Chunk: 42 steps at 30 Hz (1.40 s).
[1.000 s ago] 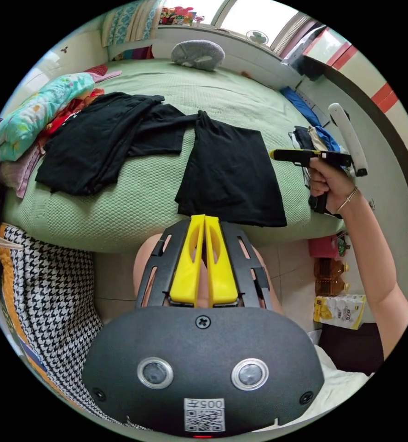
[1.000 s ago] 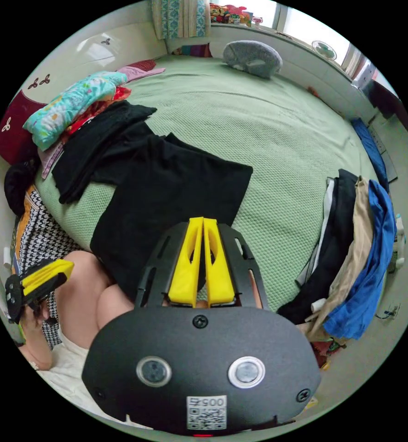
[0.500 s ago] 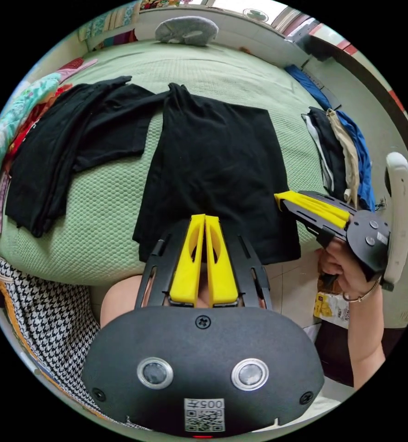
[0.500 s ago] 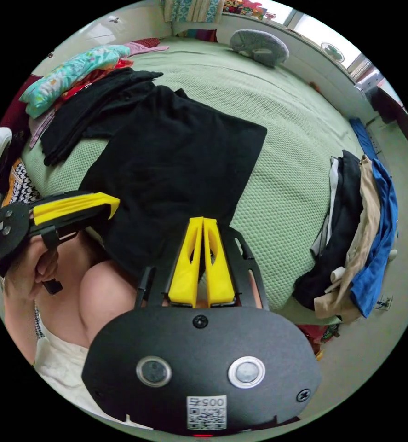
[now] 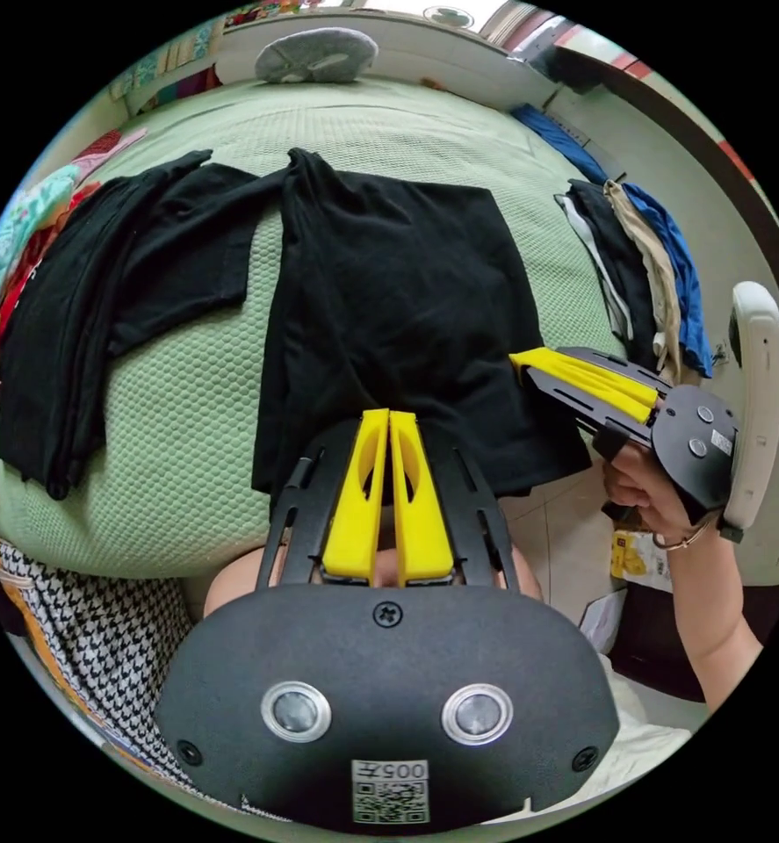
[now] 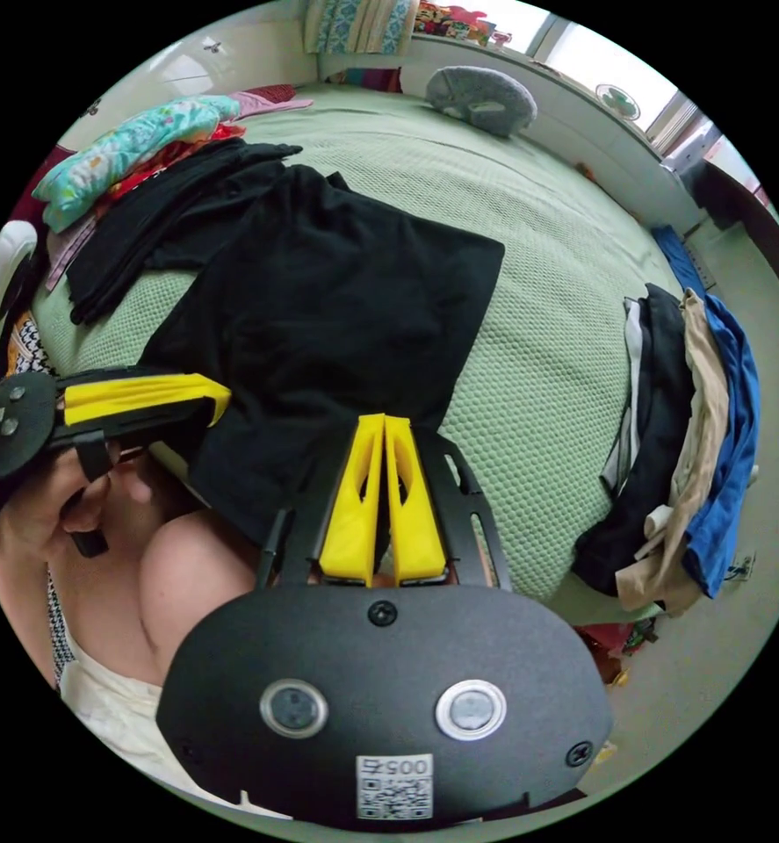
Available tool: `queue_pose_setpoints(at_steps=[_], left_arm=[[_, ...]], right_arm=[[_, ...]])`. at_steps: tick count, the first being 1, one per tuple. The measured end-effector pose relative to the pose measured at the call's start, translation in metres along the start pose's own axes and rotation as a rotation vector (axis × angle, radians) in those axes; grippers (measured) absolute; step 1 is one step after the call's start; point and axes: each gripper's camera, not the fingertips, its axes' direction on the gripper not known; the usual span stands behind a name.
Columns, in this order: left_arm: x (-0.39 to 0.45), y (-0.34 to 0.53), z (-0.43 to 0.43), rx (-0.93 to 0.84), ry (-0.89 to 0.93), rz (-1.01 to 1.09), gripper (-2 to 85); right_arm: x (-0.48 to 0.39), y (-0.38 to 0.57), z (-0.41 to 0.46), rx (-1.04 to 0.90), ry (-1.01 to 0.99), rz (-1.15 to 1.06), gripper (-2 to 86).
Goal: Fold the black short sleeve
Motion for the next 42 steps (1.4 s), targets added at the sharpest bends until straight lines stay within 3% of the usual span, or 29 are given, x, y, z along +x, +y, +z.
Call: queue_pose_setpoints(at_steps=[3,8,16,20,25,31,36,42], left_arm=[[0.005,-0.005,-0.018,0.055,-0.027,0.029,-0.2],[-0.003,-0.041,-0.067,0.291,-0.156,0.027,0.7],[-0.031,-0.116,-0.047,0.261,-0.208,0.026,8.1],[-0.039,-0.133,-0.031,0.169,-0.164,-0.024,5.3],[-0.049,-0.141,-0.042,0.221,-0.039,-0.046,1.5],[-0.05,-0.16,-0.038,0.206,-0.109,-0.027,1.1],[-0.06,-0.149,-0.03,0.175,-0.075,-0.05,3.1],[-0.065,-0.107,-0.075,0.254,-0.105,-0.044,3.3]], right_arm=[[0.005,0.012,-0.004,0.018,-0.025,0.011,-1.2],[0.013,0.029,-0.002,0.027,-0.058,0.056,-1.3],[0.024,0.051,0.001,0.046,-0.084,0.092,-1.3],[0.033,0.06,0.004,0.051,-0.108,0.101,-1.3],[0.048,0.069,0.002,0.044,-0.163,0.115,-1.3],[0.068,0.072,-0.016,0.069,-0.281,0.139,-1.2],[0.057,0.081,0.011,0.018,-0.195,0.066,-1.2],[0.083,0.092,0.005,0.032,-0.31,0.168,-1.3]])
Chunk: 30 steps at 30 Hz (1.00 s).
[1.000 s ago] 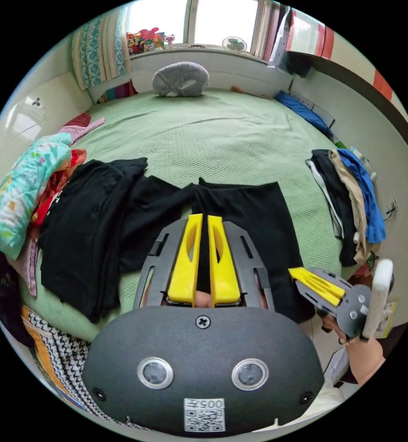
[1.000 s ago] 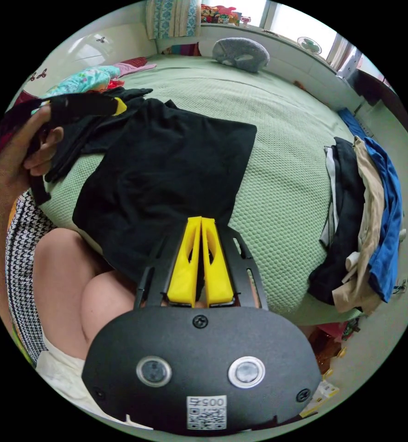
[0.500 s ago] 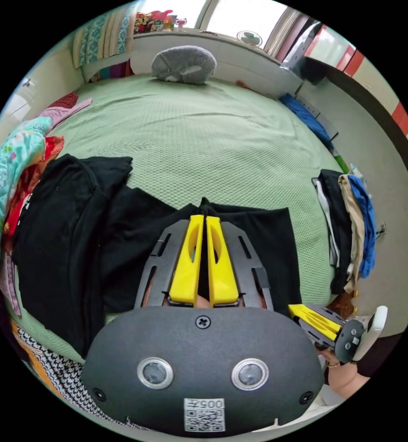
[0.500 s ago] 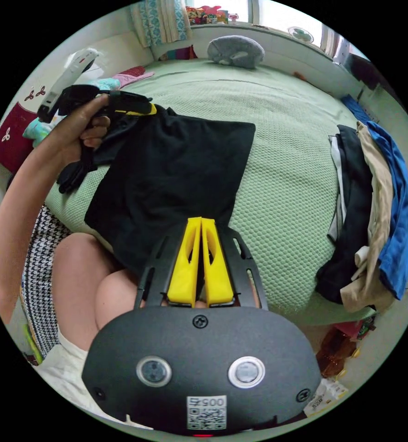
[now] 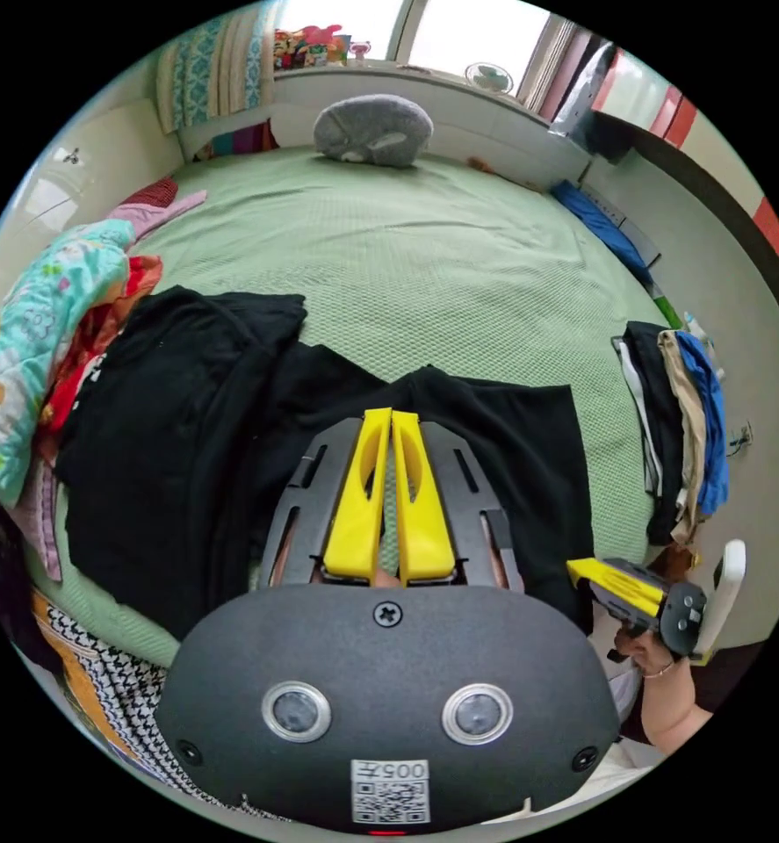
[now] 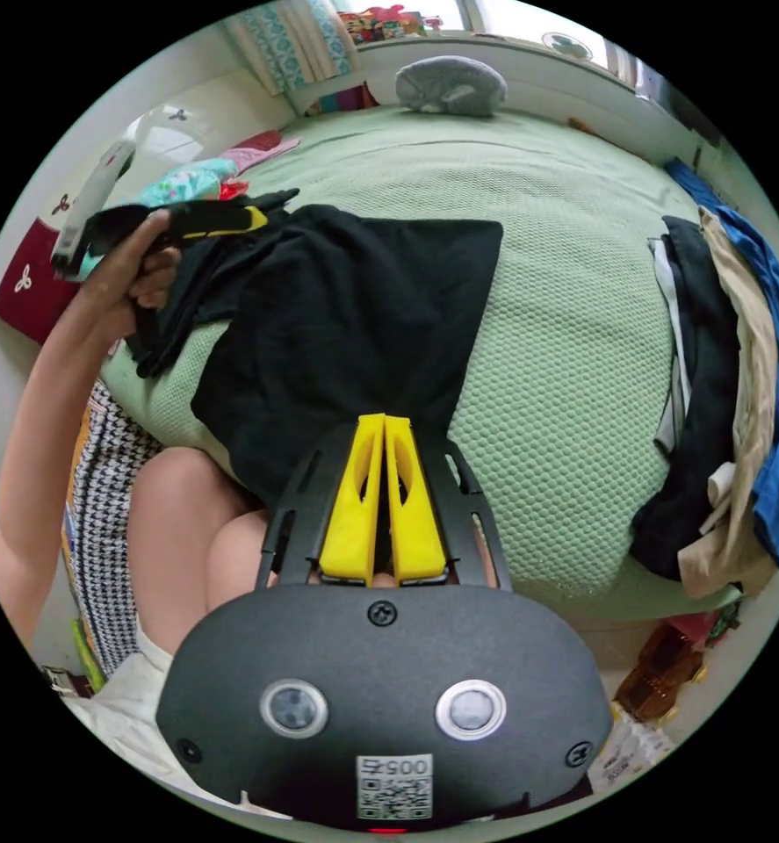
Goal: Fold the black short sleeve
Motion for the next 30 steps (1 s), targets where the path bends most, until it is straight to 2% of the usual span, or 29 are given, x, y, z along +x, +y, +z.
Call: queue_pose_setpoints(at_steps=[5,10,16,24,30], left_arm=[[0.025,0.051,-0.025,-0.022,-0.016,0.147,8.9],[0.029,0.093,-0.008,-0.089,0.022,0.141,9.9],[0.02,0.117,0.017,-0.19,-0.008,0.11,8.1],[0.014,0.132,-0.005,-0.217,0.094,0.109,1.6],[0.003,0.158,-0.003,-0.278,-0.019,0.079,0.1]], right_arm=[[-0.011,0.022,-0.022,0.049,0.021,-0.044,-1.3],[-0.012,0.042,-0.024,0.032,0.039,-0.047,-1.3],[-0.004,0.05,-0.024,0.017,0.094,-0.033,-1.2],[0.0,0.053,-0.025,0.014,0.105,-0.017,-1.3],[0.006,0.051,-0.007,-0.035,0.138,-0.027,-1.3]])
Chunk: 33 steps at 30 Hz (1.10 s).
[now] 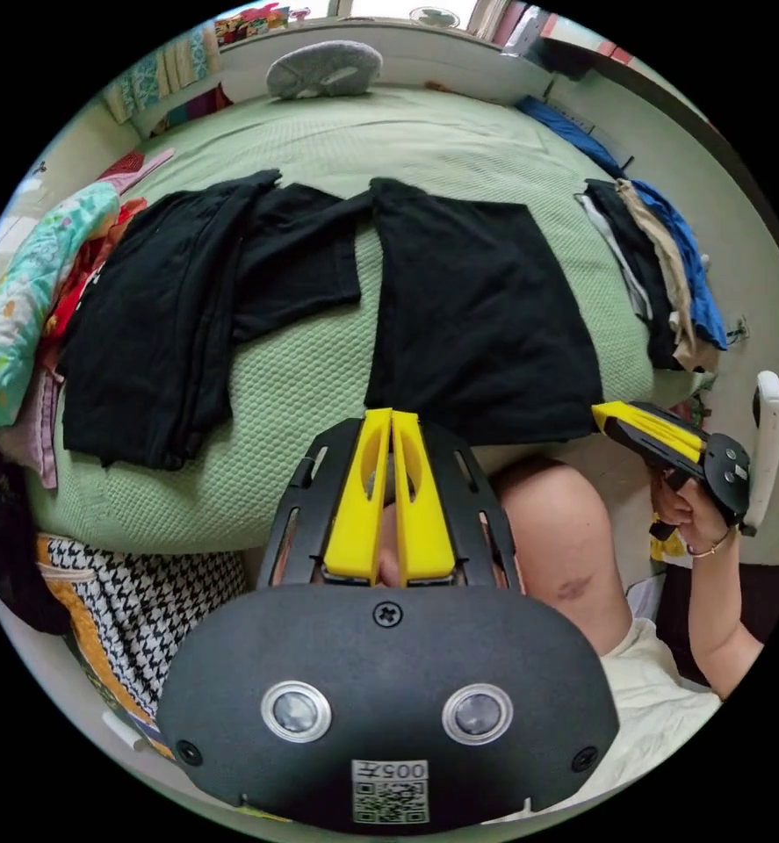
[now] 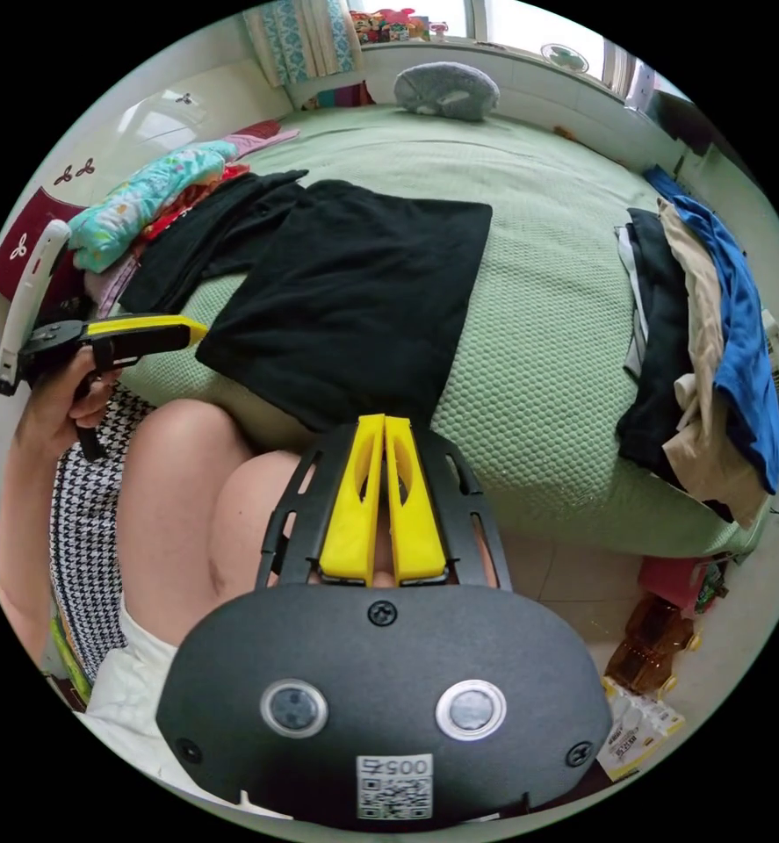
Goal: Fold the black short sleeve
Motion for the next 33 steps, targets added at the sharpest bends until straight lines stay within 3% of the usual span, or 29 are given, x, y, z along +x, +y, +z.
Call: queue_pose_setpoints(at_steps=[12,15,18,22,33], left_arm=[[0.036,0.038,-0.042,0.18,0.173,0.105,0.9],[0.039,0.04,-0.035,0.199,0.155,0.041,4.0],[0.034,0.051,-0.033,0.259,0.09,-0.036,8.7],[0.025,0.064,-0.022,0.268,-0.004,-0.173,13.1],[0.022,0.086,0.011,0.237,0.084,-0.207,18.1]], right_arm=[[0.017,-0.008,-0.017,0.09,-0.042,-0.013,-1.3],[0.025,-0.014,-0.009,0.051,-0.069,-0.022,-1.2],[0.043,-0.017,-0.031,0.182,-0.193,-0.001,-0.7],[0.067,-0.055,-0.049,0.331,-0.041,-0.003,3.1],[0.115,-0.182,-0.003,0.214,-0.086,0.061,8.2]])
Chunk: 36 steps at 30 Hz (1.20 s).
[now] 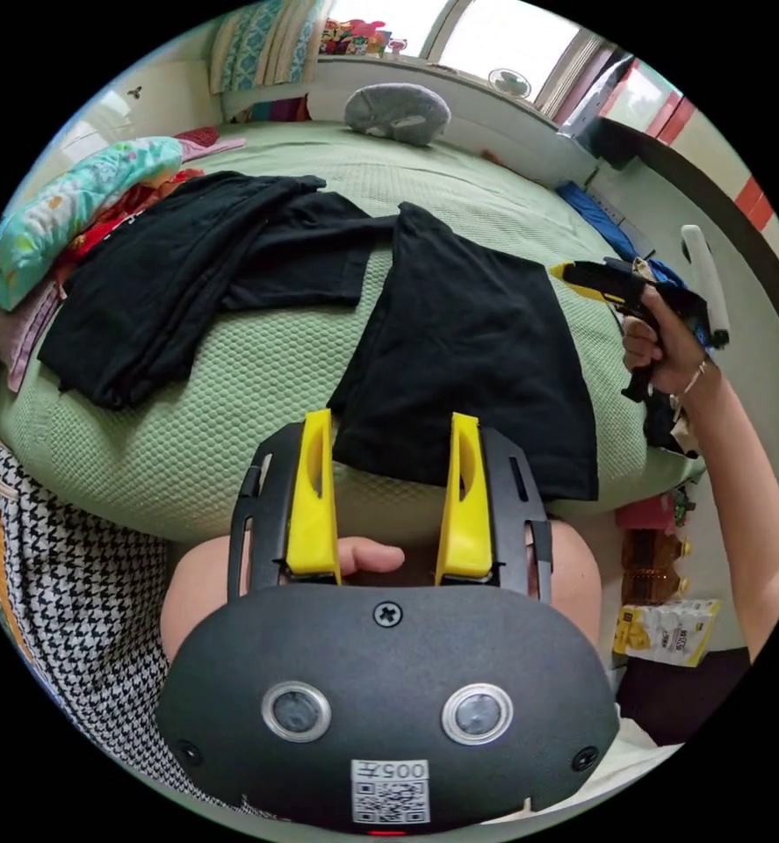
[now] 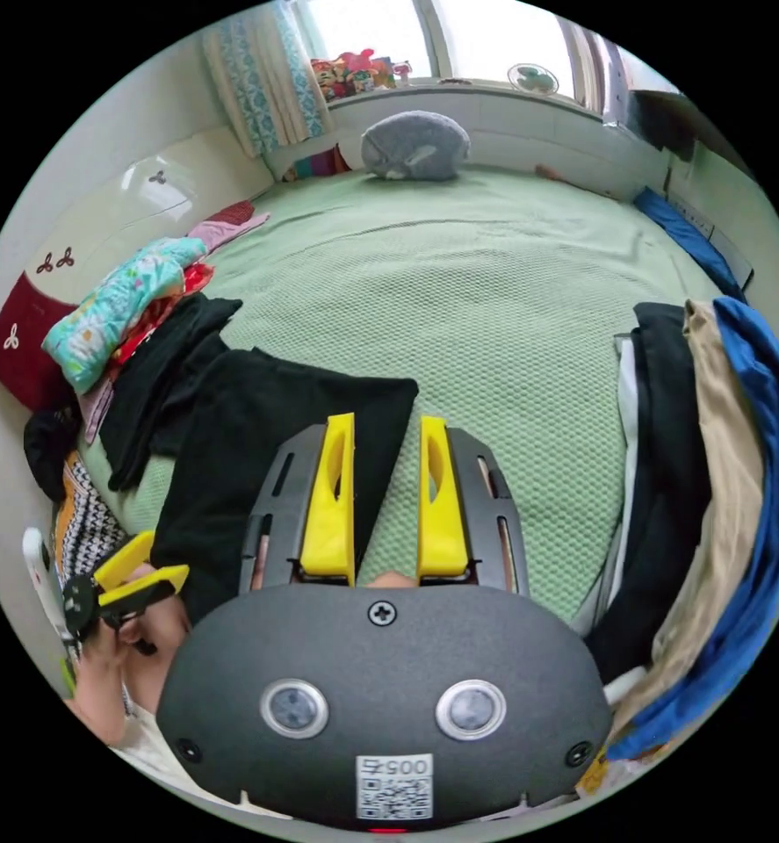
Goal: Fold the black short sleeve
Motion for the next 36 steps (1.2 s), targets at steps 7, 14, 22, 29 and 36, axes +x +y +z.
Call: queue_pose_setpoints(at_steps=[7,14,22,29,36], left_arm=[[0.01,0.008,0.005,-0.012,0.012,-0.015,17.9],[0.028,0.015,0.001,-0.006,0.017,-0.021,17.6],[0.062,0.02,-0.005,-0.003,0.017,-0.008,13.6],[0.099,0.019,-0.014,-0.027,0.083,-0.006,6.8],[0.153,0.023,-0.055,0.031,0.101,0.064,6.2]], right_arm=[[-0.008,-0.018,0.027,-0.062,0.038,0.008,7.9],[-0.012,-0.02,0.016,-0.035,0.023,0.015,6.8],[-0.027,-0.022,0.005,-0.037,0.068,-0.031,2.5],[-0.051,-0.025,-0.015,-0.036,0.15,-0.128,-0.4],[-0.072,-0.023,-0.09,0.076,0.16,-0.202,-0.8]])
